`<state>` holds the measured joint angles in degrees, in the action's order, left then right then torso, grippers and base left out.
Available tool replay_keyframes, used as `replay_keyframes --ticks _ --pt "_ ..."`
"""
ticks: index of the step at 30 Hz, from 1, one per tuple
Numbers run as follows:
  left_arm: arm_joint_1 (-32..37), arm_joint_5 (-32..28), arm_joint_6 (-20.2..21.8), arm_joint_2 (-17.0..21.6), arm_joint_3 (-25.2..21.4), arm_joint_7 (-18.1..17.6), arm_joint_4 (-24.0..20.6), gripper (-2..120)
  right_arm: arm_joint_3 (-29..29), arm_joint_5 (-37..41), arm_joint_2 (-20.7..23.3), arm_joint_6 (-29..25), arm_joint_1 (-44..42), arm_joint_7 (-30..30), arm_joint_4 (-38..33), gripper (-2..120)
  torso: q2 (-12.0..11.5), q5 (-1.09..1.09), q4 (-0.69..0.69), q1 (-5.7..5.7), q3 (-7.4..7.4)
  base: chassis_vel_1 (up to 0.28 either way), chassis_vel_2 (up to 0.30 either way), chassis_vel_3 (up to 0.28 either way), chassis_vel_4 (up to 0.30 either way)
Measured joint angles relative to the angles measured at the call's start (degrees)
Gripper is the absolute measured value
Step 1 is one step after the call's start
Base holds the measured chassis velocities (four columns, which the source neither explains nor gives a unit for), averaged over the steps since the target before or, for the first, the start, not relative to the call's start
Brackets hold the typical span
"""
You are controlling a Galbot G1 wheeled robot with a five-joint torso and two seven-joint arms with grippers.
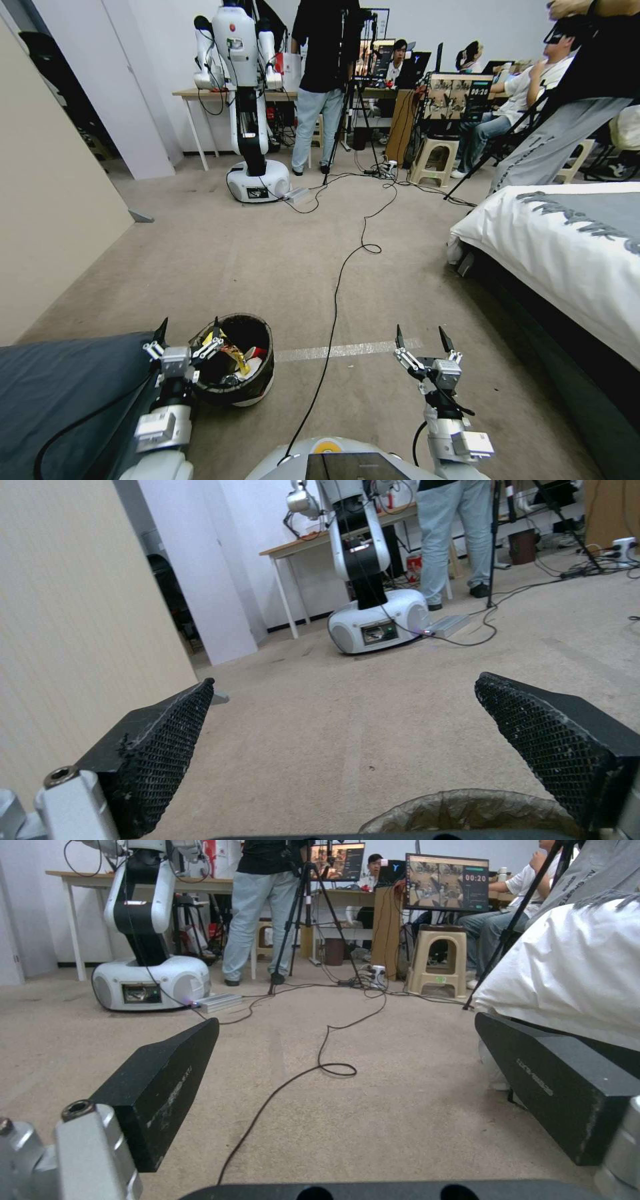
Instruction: Pick up the trash bin, then pick up the garbage from the floor and place it into the trash bin.
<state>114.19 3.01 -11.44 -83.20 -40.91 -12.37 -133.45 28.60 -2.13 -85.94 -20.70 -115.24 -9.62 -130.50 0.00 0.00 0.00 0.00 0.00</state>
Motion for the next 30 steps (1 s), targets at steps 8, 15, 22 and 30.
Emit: replay_keyframes --ticks 8,15,22,30 --pt "1.3 2.1 -0.1 -0.8 0.2 -1.0 -0.4 100 0.6 0.0 0.0 -0.6 -0.8 0.0 -0.2 100 0.0 0.0 0.0 0.0 0.0 0.0 0.0 0.0 0.0" --pt "1.7 2.2 -0.1 -0.9 0.2 -0.9 -0.3 100 0.7 -0.5 0.1 -0.3 -1.0 -0.6 -0.2 100 0.0 0.0 0.0 0.0 0.0 0.0 0.0 0.0 0.0" --pt "1.6 2.2 0.0 -0.9 0.2 -0.9 -0.3 100 0.8 -0.6 0.2 -0.2 -1.0 -0.6 -0.2 100 0.0 0.0 0.0 0.0 0.0 0.0 0.0 0.0 0.0" --pt "1.5 2.1 0.1 -0.9 0.2 -0.8 -0.2 100 0.8 -0.6 0.2 -0.1 -0.9 -0.6 -0.2 100 0.0 0.0 0.0 0.0 0.0 0.0 0.0 0.0 0.0"
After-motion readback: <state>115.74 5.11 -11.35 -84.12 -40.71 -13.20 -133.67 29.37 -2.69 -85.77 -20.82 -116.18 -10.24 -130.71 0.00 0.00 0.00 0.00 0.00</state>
